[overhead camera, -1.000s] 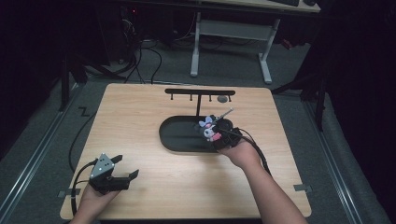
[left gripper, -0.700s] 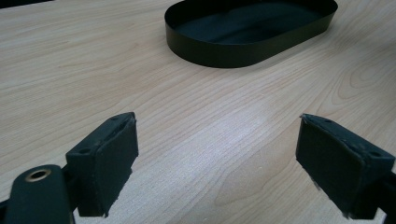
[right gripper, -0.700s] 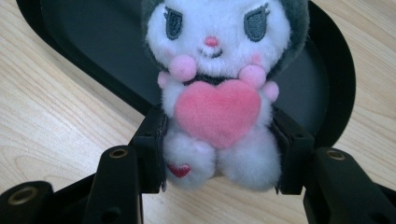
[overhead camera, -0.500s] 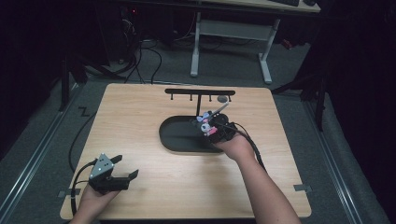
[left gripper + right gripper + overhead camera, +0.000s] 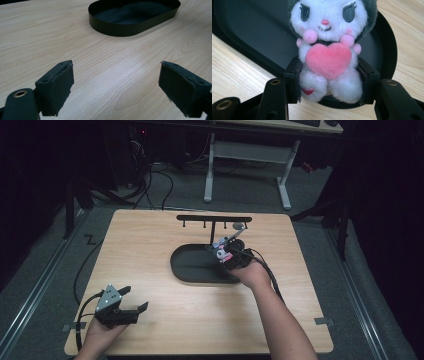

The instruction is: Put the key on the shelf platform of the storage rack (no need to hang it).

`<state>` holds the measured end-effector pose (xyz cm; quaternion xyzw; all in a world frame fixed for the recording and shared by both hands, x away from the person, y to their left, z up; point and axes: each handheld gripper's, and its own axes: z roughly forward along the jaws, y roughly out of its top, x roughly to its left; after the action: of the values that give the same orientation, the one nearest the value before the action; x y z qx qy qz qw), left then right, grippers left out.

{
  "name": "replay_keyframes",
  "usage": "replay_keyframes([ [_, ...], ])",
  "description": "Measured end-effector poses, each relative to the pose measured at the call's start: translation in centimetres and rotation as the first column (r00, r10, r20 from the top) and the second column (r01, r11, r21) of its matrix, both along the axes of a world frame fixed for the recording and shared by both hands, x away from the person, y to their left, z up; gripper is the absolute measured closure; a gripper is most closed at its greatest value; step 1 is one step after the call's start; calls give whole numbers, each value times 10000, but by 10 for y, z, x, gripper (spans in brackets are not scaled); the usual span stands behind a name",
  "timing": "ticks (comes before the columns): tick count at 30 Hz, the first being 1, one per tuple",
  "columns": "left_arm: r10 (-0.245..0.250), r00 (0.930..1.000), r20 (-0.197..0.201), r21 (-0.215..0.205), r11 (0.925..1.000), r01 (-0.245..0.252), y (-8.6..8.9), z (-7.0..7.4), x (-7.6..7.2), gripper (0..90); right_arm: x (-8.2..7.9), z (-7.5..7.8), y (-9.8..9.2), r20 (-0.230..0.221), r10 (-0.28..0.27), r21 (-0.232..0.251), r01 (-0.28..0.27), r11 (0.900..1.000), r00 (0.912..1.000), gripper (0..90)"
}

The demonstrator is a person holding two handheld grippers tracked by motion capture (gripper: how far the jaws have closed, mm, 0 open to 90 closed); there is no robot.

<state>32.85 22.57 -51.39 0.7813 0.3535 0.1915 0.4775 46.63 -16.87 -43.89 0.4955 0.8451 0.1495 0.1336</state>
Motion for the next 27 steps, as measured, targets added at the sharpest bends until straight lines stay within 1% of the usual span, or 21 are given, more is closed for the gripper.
replay_keyframes([
  [1, 8, 10000, 11, -17, 10000, -8, 0, 0, 0, 136, 1, -1, 0, 4, -39, 67, 39, 10000, 10000, 483],
  [6, 1, 10000, 10, -17, 10000, -1, 0, 0, 0, 135, 6, -8, 1, -87, -79, 1, 79, 10000, 9999, 482],
  [7, 3, 10000, 9, -20, 10000, -3, 0, 0, 0, 135, 7, -9, 2, -105, -95, -72, 94, 9999, 9999, 483],
  [8, 4, 10000, 8, -18, 10000, -4, 0, 0, 0, 135, 8, -11, 2, -119, -82, -11, 82, 10000, 9999, 482],
  [9, 5, 10000, 10, -19, 10000, -5, 0, 0, 0, 135, 8, -13, 3, -173, -94, -9, 94, 10000, 9998, 483],
  [11, 8, 10000, -4, -1, 10000, -8, 1, 0, 0, 135, 8, -18, 4, -427, -176, 55, 178, 9998, 9989, 482],
  [12, 8, 10000, -4, -1, 10000, -8, 1, 0, 0, 135, 8, -18, 4, -427, -176, 55, 178, 9998, 9989, 482],
  [14, 22, 10000, 3, -16, 10000, -22, 2, 0, 1, 135, 7, -21, 5, -482, -27, -9, 26, 10000, 9988, 482],
  [15, 19, 10000, -4, -16, 10000, -19, 2, 0, 1, 135, 6, -22, 5, -608, -42, -75, 38, 10000, 9981, 482],
  [16, 4, 10000, -19, -2, 10000, -4, 2, 0, 1, 135, 5, -23, 4, -628, -3, -81, -2, 10000, 9980, 481],
  [17, 8, 10000, -19, 1, 10000, -8, 2, 0, 1, 134, 3, -26, 2, -766, -159, 29, 162, 9999, 9969, 481],
  [18, 2, 10000, -23, -6, 10000, -2, 1, 0, 1, 134, 3, -26, 2, -766, -159, 29, 162, 9999, 9969, 481],
  [19, -2, 10000, -24, 1, 10000, 2, 1, 0, 1, 134, 2, -29, -1, -906, -161, 62, 168, 9998, 9958, 478],
  [20, -9, 10000, -25, 11, 10000, 9, 1, 0, 1, 134, 2, -29, -1, -906, -161, 62, 168, 9998, 9958, 478],
  [21, -13, 10000, -33, 19, 10000, 14, 0, -1, 1, 135, 0, -29, -2, -939, -179, -46, 176, 9998, 9954, 478],
  [22, -30, 10000, -55, 34, 10000, 30, 0, -1, 1, 135, -1, -29, -3, -937, -189, 17, 192, 9998, 9954, 478],
  [23, -22, 10000, -24, 15, 10000, 22, 0, -1, 1, 134, -2, -29, -4, -941, -391, 198, 411, 9990, 9948, 478],
  [25, -28, 10000, -28, 48, 10000, 29, -1, -1, 0, 134, -2, -29, -5, -898, -292, 134, 306, 9994, 9955, 477],
  [27, -32, 10000, -22, 49, 10000, 32, -1, -1, 0, 134, -1, -30, -6, -916, -321, 188, 340, 9992, 9953, 476],
])
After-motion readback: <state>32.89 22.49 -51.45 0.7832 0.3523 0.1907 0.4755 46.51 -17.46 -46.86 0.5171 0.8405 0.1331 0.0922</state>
